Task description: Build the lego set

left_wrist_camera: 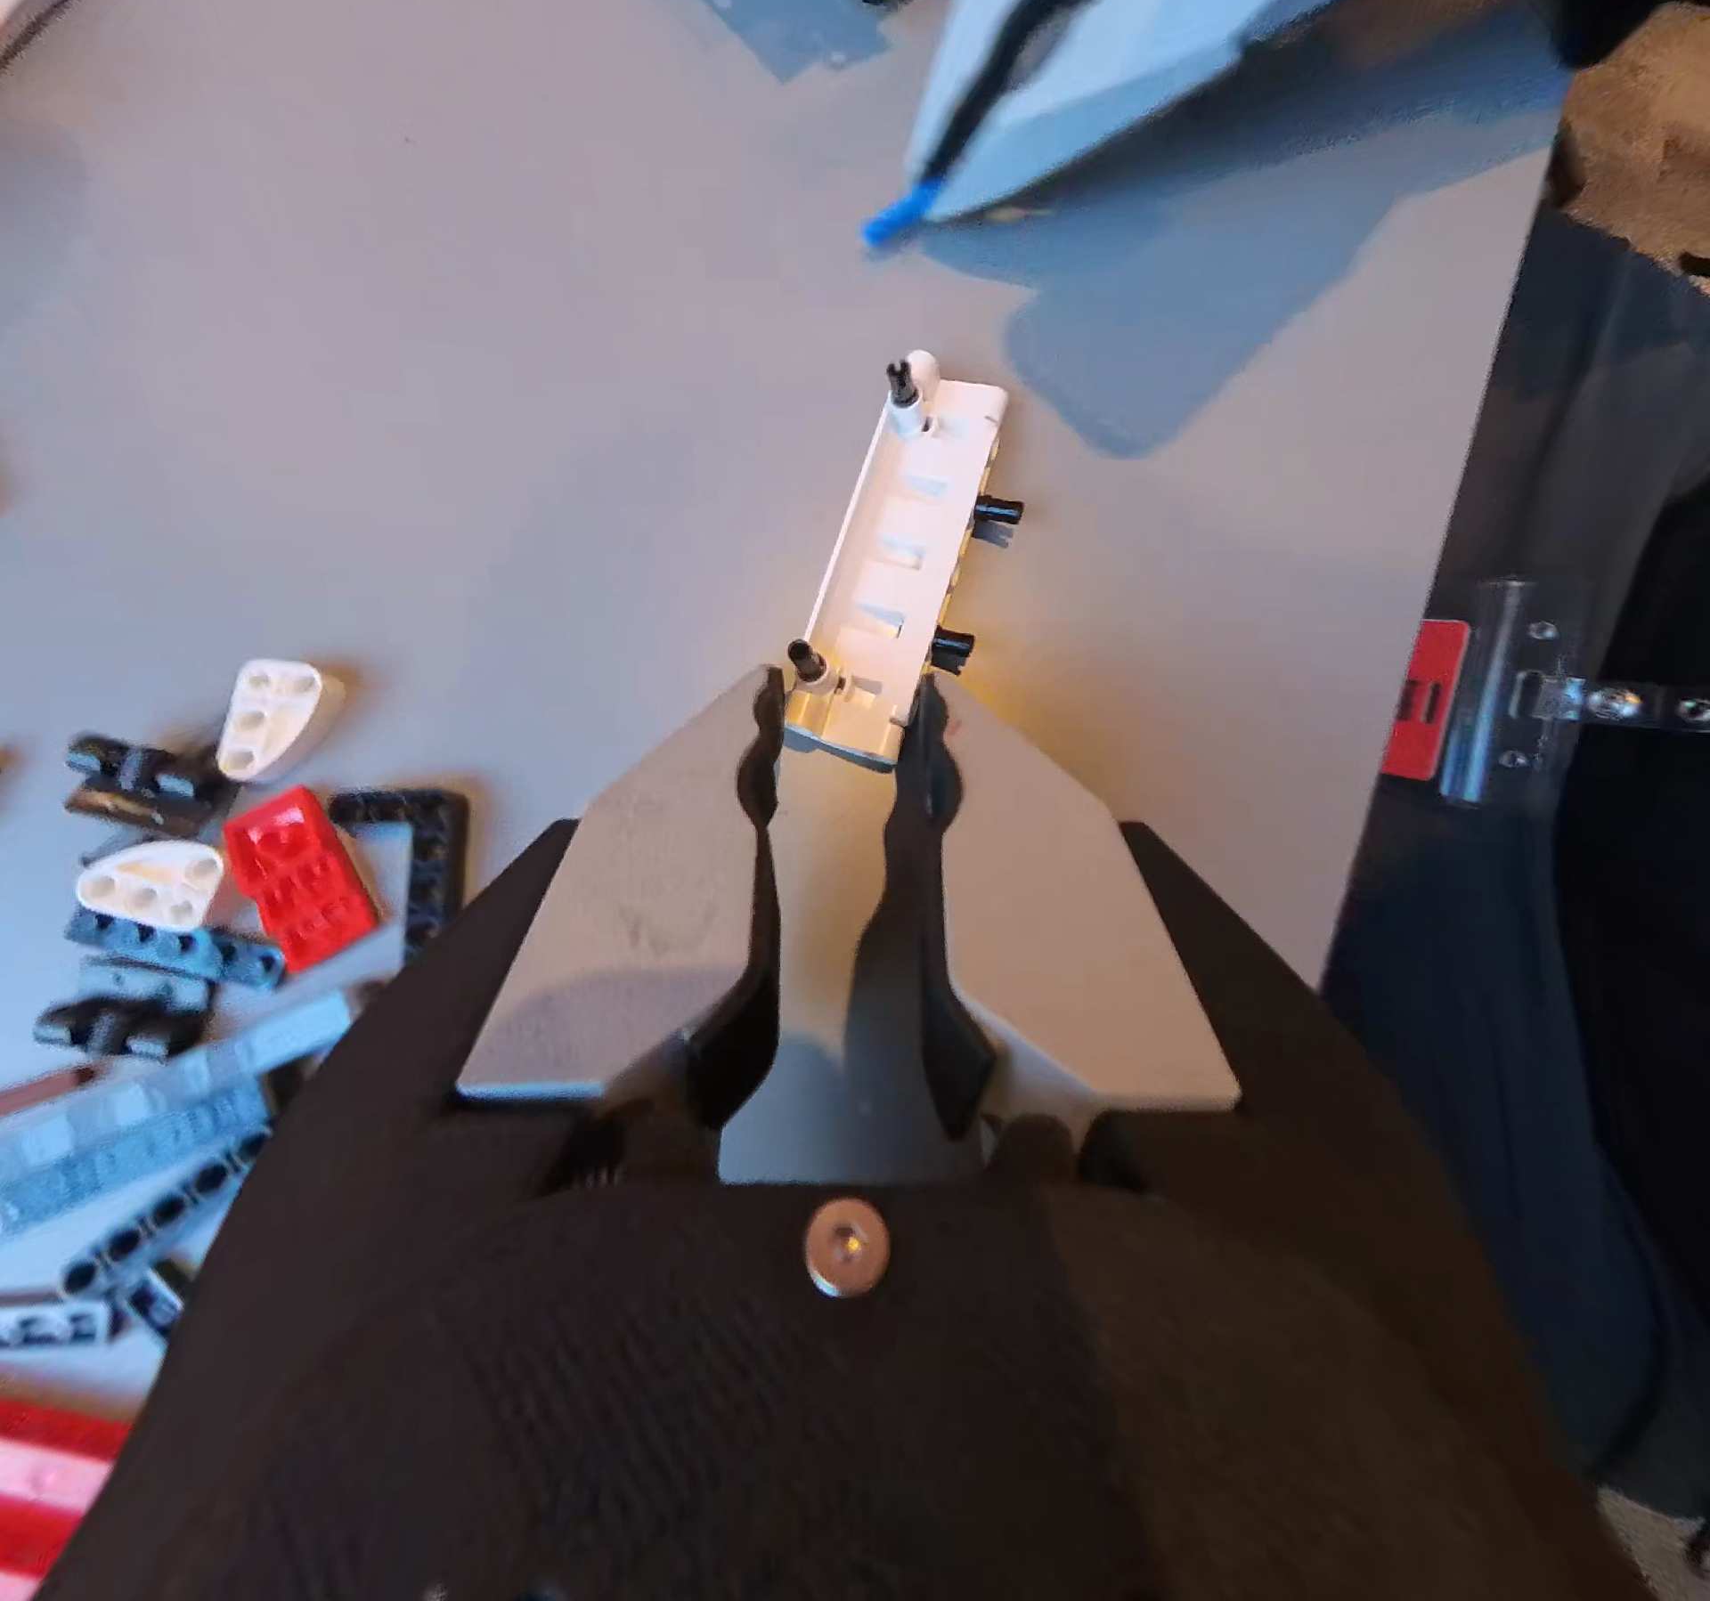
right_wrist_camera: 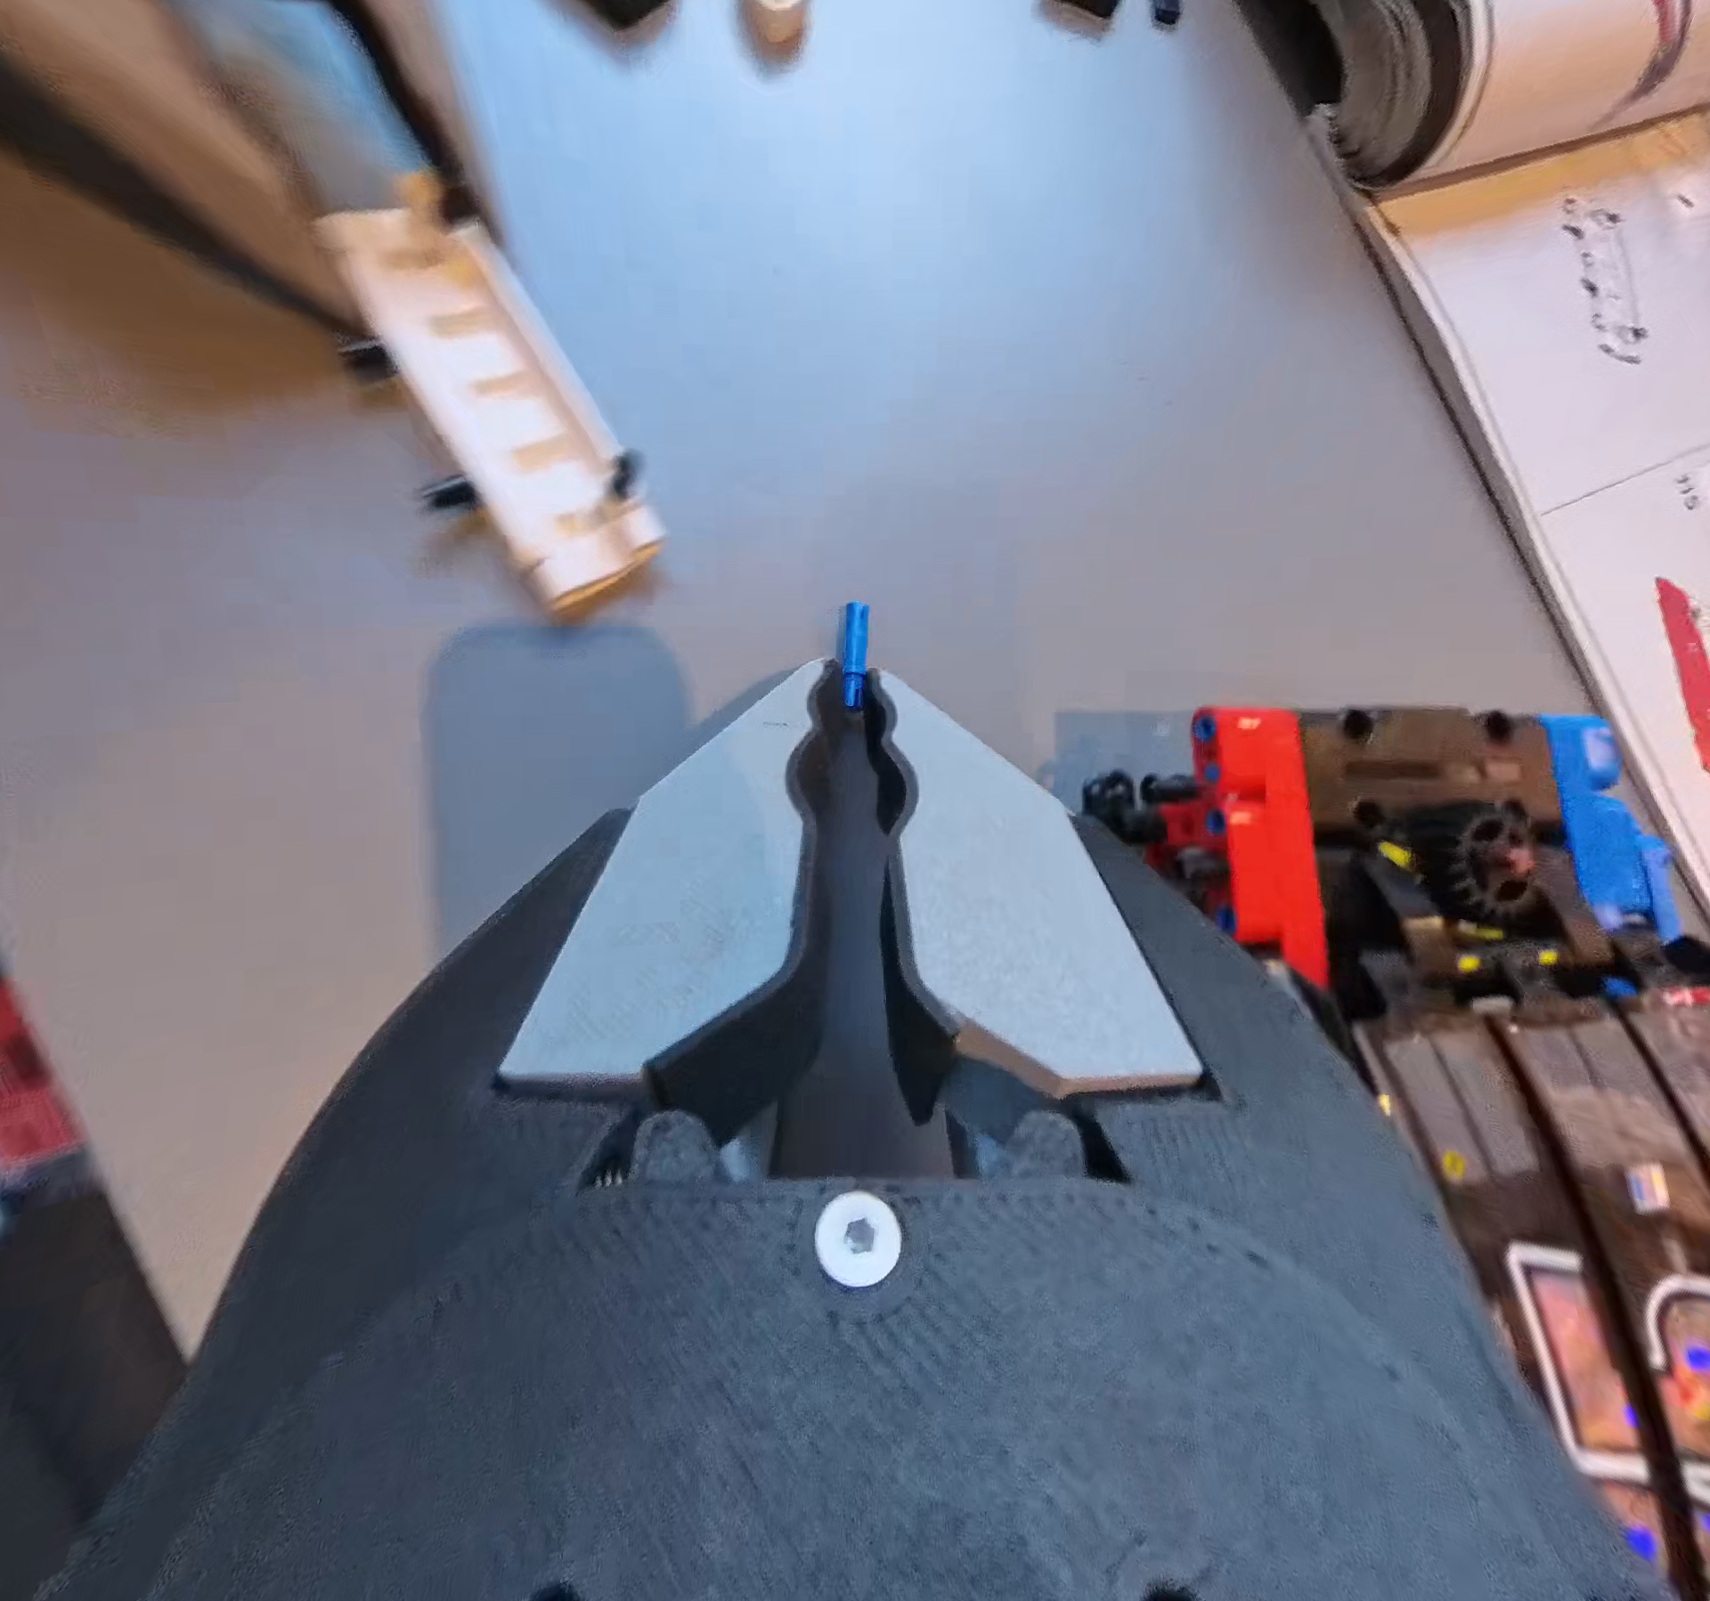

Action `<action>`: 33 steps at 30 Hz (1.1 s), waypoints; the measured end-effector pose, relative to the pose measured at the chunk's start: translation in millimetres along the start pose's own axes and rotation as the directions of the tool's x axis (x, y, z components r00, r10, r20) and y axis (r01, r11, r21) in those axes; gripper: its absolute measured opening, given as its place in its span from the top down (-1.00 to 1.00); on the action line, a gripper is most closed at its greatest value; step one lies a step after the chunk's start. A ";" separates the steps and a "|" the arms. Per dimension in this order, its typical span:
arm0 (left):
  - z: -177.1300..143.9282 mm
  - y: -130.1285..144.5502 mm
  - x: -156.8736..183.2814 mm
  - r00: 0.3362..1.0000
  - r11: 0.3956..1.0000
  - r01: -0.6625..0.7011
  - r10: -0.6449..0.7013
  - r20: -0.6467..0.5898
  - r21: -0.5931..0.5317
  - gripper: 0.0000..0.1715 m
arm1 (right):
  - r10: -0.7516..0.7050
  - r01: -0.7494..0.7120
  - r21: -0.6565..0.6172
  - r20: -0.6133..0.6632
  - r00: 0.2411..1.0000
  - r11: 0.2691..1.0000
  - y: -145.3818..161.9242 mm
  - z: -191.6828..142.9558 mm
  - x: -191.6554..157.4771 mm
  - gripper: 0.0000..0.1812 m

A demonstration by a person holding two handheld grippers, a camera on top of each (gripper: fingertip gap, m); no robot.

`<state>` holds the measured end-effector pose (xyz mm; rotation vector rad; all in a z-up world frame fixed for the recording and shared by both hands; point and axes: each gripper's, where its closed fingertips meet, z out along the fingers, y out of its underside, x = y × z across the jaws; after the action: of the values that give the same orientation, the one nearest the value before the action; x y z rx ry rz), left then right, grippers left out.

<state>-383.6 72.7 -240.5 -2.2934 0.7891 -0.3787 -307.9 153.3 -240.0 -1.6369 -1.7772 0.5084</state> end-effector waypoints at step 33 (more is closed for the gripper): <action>-98.8 54.3 -146.2 0.871 0.918 0.379 -0.309 0.381 -0.122 0.70 | -0.057 0.106 0.331 -0.153 0.986 0.938 0.1 -57.0 11.7 0.89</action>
<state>-565.8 83.0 -212.8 -2.5888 0.2363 -0.0329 -268.4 156.4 -197.5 -1.3213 -1.5476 0.6059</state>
